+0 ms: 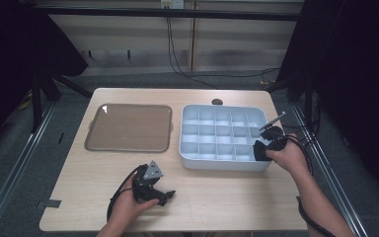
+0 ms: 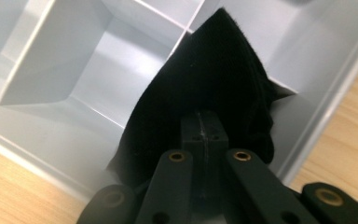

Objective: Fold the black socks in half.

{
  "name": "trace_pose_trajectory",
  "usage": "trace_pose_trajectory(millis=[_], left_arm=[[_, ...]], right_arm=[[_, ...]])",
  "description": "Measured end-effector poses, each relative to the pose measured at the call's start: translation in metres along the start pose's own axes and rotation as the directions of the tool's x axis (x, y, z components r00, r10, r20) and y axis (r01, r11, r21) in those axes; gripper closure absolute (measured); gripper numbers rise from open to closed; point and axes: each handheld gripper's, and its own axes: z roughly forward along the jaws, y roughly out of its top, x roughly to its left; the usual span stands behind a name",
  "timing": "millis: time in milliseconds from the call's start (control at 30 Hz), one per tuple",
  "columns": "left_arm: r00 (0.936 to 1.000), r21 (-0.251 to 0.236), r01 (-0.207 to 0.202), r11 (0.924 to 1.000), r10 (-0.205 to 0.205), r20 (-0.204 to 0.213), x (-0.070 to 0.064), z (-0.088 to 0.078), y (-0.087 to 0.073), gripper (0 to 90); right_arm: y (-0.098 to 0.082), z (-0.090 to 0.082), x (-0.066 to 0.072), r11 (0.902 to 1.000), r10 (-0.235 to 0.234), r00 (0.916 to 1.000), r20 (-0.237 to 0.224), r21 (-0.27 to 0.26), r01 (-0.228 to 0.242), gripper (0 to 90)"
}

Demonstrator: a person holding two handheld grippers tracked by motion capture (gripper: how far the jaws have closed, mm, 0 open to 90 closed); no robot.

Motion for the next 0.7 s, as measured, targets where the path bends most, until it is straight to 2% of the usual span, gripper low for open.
trace_pose_trajectory(millis=[700], left_arm=[[1.0000, 0.003, -0.002, 1.0000, 0.002, -0.002, 0.000, 0.000, 0.000, 6.1]], right_arm=[[0.000, 0.012, 0.001, 0.9998, -0.013, 0.9999, 0.010, 0.018, 0.013, 90.0]])
